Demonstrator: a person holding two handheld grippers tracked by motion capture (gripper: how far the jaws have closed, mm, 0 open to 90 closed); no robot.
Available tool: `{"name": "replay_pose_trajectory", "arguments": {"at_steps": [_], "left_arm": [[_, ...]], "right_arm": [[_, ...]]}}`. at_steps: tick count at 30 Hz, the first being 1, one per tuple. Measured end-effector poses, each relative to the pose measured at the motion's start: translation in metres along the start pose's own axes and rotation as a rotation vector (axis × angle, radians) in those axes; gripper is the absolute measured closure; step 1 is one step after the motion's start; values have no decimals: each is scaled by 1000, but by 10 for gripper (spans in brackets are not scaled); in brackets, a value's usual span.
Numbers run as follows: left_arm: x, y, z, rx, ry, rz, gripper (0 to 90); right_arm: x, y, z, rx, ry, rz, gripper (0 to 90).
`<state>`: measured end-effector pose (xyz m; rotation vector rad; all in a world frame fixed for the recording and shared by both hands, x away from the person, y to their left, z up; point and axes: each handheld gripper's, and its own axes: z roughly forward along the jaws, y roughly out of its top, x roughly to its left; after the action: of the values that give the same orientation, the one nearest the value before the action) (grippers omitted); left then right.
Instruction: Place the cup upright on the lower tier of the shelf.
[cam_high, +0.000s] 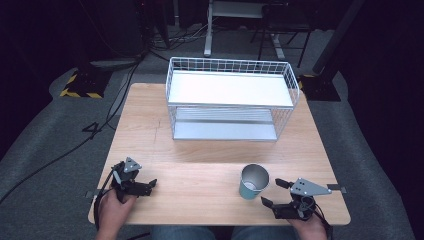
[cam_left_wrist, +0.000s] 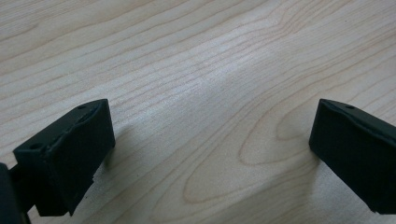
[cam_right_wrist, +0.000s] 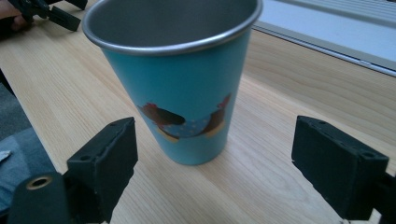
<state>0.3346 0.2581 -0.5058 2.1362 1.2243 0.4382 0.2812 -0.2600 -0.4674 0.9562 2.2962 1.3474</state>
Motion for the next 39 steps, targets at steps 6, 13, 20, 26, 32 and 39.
{"name": "replay_pose_trajectory", "arguments": {"at_steps": [6,13,20,26,32,39], "left_arm": [[0,0,0,0,2,0,6],[0,0,0,0,1,0,6],[0,0,0,0,2,1,6],[0,0,0,0,-1,-1,6],[0,0,0,-1,0,-2,6],[0,0,0,-1,0,-2,6]], "right_arm": [[7,1,13,-2,16,-2,119],[12,0,32,19,6,-1,107],[16,-2,45,44,7,-10,108],[18,-2,52,43,2,13,117],[17,-3,57,52,1,30,146],[16,-4,61,59,5,36,166]]}}
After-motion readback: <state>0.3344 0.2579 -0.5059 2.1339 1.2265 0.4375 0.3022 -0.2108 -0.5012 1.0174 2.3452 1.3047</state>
